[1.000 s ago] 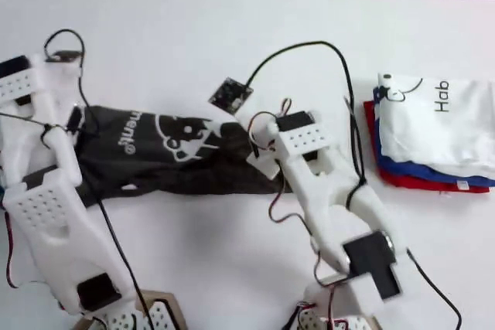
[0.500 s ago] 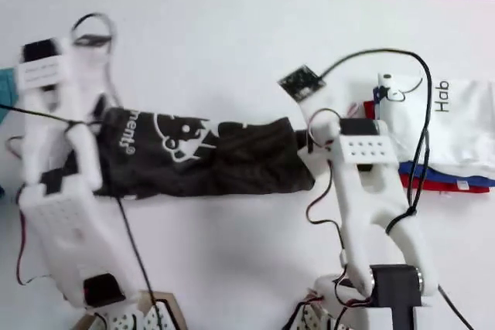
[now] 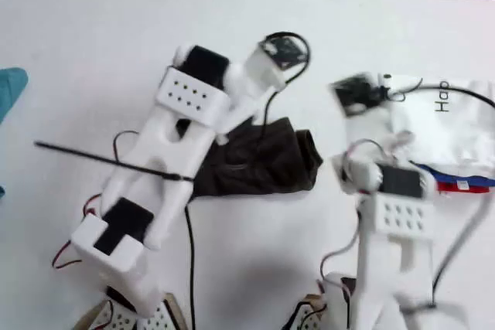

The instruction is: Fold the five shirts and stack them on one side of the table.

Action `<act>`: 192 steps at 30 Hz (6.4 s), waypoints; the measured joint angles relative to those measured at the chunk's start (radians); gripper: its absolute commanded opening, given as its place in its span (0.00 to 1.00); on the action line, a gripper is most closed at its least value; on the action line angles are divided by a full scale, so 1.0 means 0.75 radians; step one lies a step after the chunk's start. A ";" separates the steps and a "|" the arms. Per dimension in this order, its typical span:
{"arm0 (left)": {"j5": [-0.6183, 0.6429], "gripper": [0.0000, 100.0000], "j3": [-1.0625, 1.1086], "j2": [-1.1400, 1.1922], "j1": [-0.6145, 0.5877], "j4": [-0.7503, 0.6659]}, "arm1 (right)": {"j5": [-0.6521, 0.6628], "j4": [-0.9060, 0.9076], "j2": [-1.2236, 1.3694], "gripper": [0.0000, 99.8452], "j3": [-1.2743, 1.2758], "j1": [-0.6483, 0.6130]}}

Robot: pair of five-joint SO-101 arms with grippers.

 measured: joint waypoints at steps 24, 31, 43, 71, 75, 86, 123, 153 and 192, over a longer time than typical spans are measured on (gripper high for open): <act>0.000 0.27 -0.100 0.211 0.309 -0.162 | 0.045 0.102 -0.217 0.15 0.133 0.436; 0.000 0.19 -0.295 0.209 0.070 -0.076 | 0.061 0.102 -0.217 0.14 0.153 0.378; 0.000 0.03 -0.063 0.460 -0.233 -0.297 | -0.016 -0.061 -0.057 0.02 0.233 -0.080; 0.241 0.03 0.681 0.270 -1.283 -0.642 | -0.020 0.333 1.596 0.02 -1.295 -0.767; 0.331 0.03 0.896 0.229 -1.191 -0.841 | -0.020 0.356 1.669 0.02 -1.324 -0.771; 0.352 0.03 0.976 0.178 -1.176 -0.917 | 0.108 0.677 1.671 0.02 -1.326 -0.767; 0.354 0.03 0.976 0.178 -1.174 -0.927 | 0.110 0.268 1.442 0.02 -0.683 -0.751; 0.356 0.03 0.976 0.178 -1.174 -0.931 | 0.047 -0.108 0.878 0.02 -0.108 -0.736; 0.356 0.03 0.978 0.178 -1.174 -0.939 | 0.125 0.172 0.673 0.02 0.086 -0.743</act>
